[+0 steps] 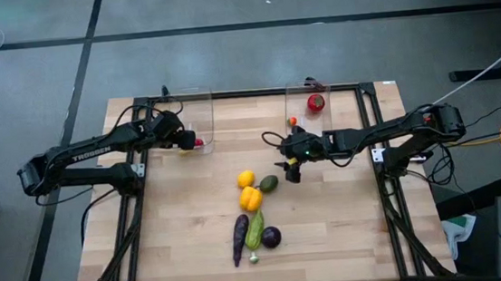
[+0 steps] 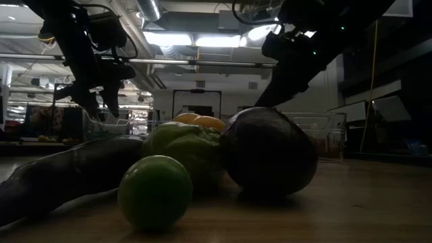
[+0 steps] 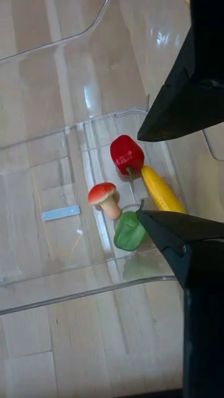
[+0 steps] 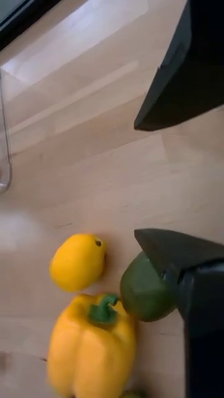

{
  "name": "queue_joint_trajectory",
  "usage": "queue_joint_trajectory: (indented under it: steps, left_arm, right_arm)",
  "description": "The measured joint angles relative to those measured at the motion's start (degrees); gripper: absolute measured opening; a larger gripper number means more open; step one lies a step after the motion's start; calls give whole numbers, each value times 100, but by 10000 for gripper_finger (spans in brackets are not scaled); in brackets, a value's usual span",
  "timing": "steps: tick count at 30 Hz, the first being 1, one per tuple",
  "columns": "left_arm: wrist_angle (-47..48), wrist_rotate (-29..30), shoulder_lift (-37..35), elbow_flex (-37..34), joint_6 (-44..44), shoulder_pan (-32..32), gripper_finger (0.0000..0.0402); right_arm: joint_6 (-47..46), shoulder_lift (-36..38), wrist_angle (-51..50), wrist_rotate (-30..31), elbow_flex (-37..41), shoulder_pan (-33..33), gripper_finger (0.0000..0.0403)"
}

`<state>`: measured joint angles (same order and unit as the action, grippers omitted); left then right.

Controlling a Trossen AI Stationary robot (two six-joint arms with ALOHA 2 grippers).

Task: Sort produce into baskets
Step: Put the green lime into the right transparent bin

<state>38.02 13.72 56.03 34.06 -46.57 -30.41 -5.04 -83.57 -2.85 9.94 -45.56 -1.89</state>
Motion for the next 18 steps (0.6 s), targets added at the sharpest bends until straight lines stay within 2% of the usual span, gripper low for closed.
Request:
queue_joint_trajectory:
  steps: [5, 11, 13, 18]
  left_arm:
    - [2, 0, 0, 0, -2, 0, 186]
    - [0, 0, 0, 0, -4, 0, 188]
    - [2, 0, 0, 0, -7, 0, 187]
    - [2, 0, -1, 0, -7, 0, 186]
  right_arm:
    - [-108, 0, 0, -3, 0, 0, 323]
    - [6, 0, 24, -54, 0, 0, 356]
    - [343, 2, 28, -301, 0, 0, 360]
    - [1100, 2, 57, -1393, 0, 0, 363]
